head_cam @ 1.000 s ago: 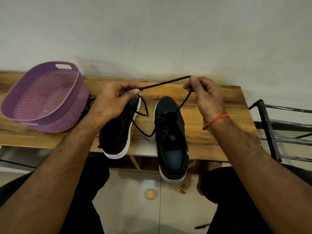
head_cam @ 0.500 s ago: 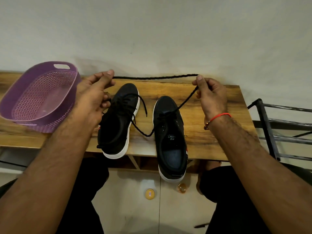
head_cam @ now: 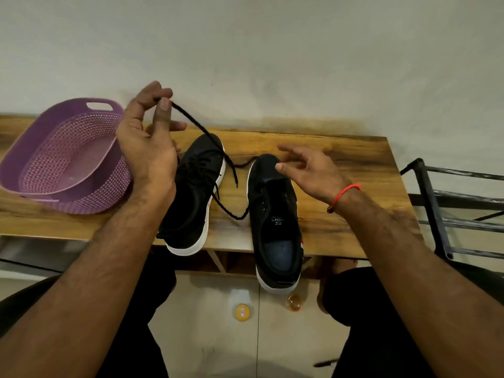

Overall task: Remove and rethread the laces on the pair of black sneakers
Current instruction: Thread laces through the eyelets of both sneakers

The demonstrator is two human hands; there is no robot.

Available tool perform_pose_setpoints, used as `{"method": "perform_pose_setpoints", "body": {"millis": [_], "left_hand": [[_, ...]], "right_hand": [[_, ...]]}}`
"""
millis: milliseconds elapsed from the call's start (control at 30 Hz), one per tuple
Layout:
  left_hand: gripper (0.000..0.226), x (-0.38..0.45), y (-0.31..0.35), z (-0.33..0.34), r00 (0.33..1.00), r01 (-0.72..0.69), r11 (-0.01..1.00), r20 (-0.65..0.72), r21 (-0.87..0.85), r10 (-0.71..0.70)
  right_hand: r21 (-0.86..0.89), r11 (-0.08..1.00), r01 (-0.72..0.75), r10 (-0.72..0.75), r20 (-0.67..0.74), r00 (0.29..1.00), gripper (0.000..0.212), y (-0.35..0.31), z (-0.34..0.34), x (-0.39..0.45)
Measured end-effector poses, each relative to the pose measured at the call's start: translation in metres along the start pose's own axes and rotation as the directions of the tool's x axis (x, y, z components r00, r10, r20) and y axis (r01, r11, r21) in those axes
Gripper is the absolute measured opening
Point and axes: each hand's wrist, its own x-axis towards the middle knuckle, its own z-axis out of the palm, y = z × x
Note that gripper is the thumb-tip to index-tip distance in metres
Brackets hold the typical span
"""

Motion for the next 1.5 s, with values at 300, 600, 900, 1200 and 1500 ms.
{"method": "perform_pose_setpoints", "body": {"millis": [300, 600, 900, 1200, 1500], "left_hand": [[0.017, -0.069, -0.034, 0.042, 0.831, -0.185, 0.871, 0.545, 0.456, -0.109], [0.013, -0.094, -0.049, 0.065, 0.735, -0.333, 0.728, 0.649, 0.599, -0.199], [0.015, -0.096, -0.050, 0.068, 0.731, -0.356, 0.681, 0.644, 0.641, -0.224], [0.017, -0.097, -0.052, 0.065, 0.753, -0.325, 0.728, 0.631, 0.604, -0.187], [0.017, -0.046, -0.043, 0.046, 0.859, -0.028, 0.845, 0.445, 0.535, -0.253]], "right_hand": [[-0.333, 0.919, -0.210, 0.283, 0.190, 0.940, 0.030, 0.001, -0.003, -0.013], [0.117, 0.877, -0.465, 0.422, 0.273, 0.865, 0.011, 0.018, -0.017, -0.019], [0.129, 0.877, -0.464, 0.418, 0.274, 0.866, 0.012, 0.014, -0.019, -0.020], [0.085, 0.888, -0.452, 0.414, 0.281, 0.866, 0.013, 0.017, -0.019, -0.018], [0.764, 0.633, -0.122, 0.413, -0.200, 0.888, 0.016, 0.008, -0.026, -0.015]]}}
